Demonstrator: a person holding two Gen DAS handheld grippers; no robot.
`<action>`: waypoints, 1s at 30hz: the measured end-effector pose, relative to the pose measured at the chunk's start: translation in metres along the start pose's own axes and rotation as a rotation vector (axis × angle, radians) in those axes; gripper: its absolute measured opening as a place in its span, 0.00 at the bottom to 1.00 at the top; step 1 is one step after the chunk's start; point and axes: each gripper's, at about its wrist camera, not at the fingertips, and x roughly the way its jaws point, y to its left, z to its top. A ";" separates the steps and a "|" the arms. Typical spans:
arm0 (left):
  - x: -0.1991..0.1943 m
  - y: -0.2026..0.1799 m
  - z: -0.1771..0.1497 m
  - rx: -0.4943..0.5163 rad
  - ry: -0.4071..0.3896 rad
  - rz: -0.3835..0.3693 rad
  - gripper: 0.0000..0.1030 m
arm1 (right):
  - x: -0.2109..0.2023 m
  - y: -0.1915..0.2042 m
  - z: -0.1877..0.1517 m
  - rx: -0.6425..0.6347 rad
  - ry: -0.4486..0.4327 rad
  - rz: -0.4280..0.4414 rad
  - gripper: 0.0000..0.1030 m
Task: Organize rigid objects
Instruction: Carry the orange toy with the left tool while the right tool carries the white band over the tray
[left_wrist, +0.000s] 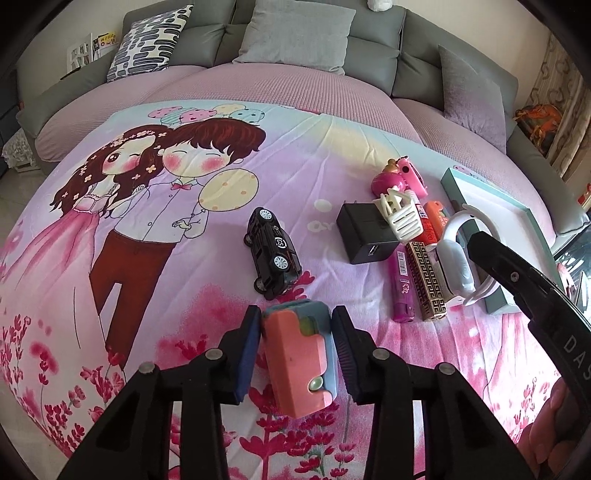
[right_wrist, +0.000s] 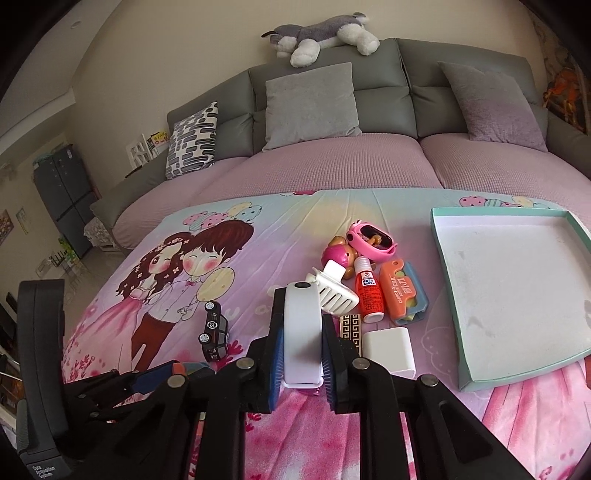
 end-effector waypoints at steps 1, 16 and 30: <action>-0.002 0.000 0.001 -0.001 -0.007 -0.001 0.39 | -0.002 -0.001 0.001 0.003 -0.007 -0.001 0.19; -0.030 -0.011 0.012 0.015 -0.085 -0.014 0.37 | -0.032 -0.033 0.027 0.083 -0.103 -0.058 0.19; -0.057 -0.069 0.056 0.159 -0.177 -0.035 0.37 | -0.046 -0.108 0.043 0.179 -0.174 -0.264 0.19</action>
